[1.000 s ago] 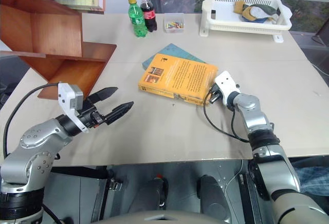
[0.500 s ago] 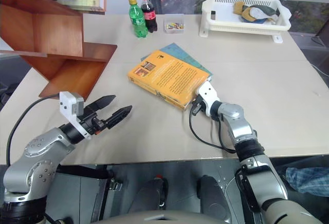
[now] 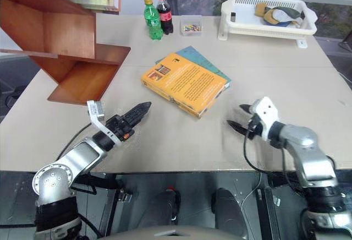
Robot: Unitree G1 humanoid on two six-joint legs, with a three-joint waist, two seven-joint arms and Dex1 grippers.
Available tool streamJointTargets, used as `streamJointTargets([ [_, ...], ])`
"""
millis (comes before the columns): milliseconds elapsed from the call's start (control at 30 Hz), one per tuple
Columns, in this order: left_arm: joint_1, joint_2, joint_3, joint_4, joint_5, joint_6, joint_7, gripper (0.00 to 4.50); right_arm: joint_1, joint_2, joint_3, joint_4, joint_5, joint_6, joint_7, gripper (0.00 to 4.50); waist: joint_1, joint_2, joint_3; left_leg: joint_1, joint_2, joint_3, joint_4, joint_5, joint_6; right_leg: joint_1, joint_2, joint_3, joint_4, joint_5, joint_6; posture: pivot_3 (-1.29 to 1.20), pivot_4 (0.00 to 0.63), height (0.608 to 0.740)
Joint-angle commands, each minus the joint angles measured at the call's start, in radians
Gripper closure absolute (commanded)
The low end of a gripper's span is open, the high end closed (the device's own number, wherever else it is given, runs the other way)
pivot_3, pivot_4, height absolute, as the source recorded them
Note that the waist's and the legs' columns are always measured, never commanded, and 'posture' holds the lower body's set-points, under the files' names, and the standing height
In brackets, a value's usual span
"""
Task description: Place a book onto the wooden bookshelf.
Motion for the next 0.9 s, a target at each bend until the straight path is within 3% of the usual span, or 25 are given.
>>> streamJointTargets([
  [33,-0.09,-0.023,0.001,0.116,-0.035,-0.018,0.028,0.0,0.035,-0.063,-0.117,-0.249,0.18,0.113,0.012,0.05,0.002,0.0,0.0,0.0,0.0,0.0,0.0,0.0,0.0,0.0,0.001,0.0,0.0,-0.001,0.0,0.0,0.15,0.74],
  [267,-0.25,-0.062,-0.009,0.356,0.001,-0.015,0.026,0.0,0.149,-0.126,-0.211,-0.496,0.363,0.244,-0.064,0.05,0.005,-0.004,-0.001,-0.002,0.0,0.0,0.003,0.0,0.0,0.001,0.001,0.0,-0.001,-0.002,-0.003,0.0,0.15,0.74],
  [900,-0.465,-0.174,0.021,0.677,0.11,0.053,-0.088,0.0,0.225,-0.148,-0.252,-0.593,0.399,0.258,-0.227,0.05,0.015,-0.004,-0.001,-0.003,-0.001,0.0,0.003,0.0,0.0,0.001,0.001,0.0,-0.002,-0.002,-0.003,0.0,0.15,0.74],
])
